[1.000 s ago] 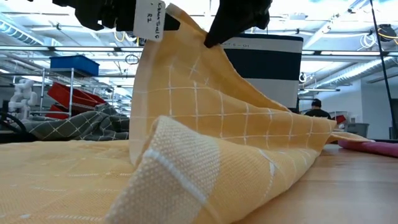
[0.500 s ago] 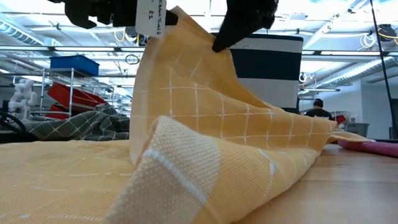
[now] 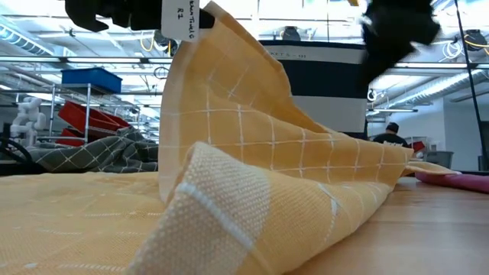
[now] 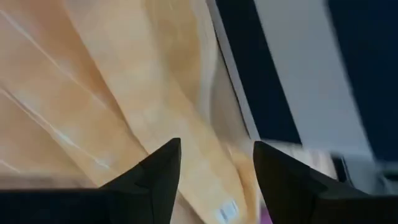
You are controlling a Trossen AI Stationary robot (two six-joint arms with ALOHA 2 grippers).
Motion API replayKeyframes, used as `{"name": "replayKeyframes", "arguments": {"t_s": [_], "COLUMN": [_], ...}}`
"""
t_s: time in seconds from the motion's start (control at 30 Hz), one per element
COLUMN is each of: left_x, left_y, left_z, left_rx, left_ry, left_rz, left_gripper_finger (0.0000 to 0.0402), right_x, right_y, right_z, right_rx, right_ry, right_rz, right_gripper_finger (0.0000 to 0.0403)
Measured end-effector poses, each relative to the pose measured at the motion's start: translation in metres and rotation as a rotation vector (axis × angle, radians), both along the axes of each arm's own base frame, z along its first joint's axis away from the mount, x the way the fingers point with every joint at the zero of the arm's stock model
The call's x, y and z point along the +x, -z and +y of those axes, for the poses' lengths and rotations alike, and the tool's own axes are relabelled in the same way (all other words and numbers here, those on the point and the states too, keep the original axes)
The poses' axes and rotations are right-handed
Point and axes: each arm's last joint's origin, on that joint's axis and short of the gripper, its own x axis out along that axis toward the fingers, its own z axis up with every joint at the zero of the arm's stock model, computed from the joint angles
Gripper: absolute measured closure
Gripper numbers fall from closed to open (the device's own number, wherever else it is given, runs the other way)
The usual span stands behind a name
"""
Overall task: Fold towel
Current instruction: Fold the yellow towel
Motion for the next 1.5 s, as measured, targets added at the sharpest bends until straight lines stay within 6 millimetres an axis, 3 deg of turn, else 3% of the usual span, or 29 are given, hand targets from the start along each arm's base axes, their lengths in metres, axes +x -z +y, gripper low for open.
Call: {"name": "replayKeyframes", "arguments": {"t_s": [0.27, 0.43, 0.57, 0.87, 1.13, 1.27, 1.4, 1.5], "left_x": [0.000, -0.001, 0.000, 0.003, 0.003, 0.003, 0.003, 0.003], "left_y": [0.001, 0.002, 0.003, 0.003, 0.003, 0.003, 0.003, 0.003], "left_z": [0.000, 0.000, 0.002, 0.007, 0.007, 0.007, 0.007, 0.006], "left_rx": [-0.003, -0.008, -0.019, -0.033, -0.049, -0.053, -0.057, -0.061], "left_ry": [-0.002, -0.004, -0.011, -0.009, -0.008, -0.009, -0.010, -0.008], "left_rz": [0.011, 0.018, 0.020, 0.026, 0.024, 0.023, 0.022, 0.021], "left_gripper_finger": [0.0401, 0.0401, 0.0401, 0.0401, 0.0401, 0.0401, 0.0401, 0.0401], "right_x": [-0.048, -0.075, -0.086, -0.107, -0.103, -0.101, -0.098, -0.096], "right_y": [0.065, 0.091, 0.104, 0.125, 0.128, 0.127, 0.127, 0.124], "right_z": [-0.012, -0.017, -0.017, -0.032, -0.037, -0.043, -0.046, -0.045], "right_rx": [-0.055, -0.083, -0.072, -0.115, -0.137, -0.144, -0.139, -0.135], "right_ry": [0.071, 0.116, 0.107, 0.169, 0.172, 0.199, 0.195, 0.199], "right_rz": [0.225, 0.273, 0.257, 0.232, 0.113, 0.125, 0.145, 0.152], "right_gripper_finger": [0.0228, 0.0232, 0.0231, 0.0234, 0.0242, 0.0291, 0.0385, 0.0398]}}
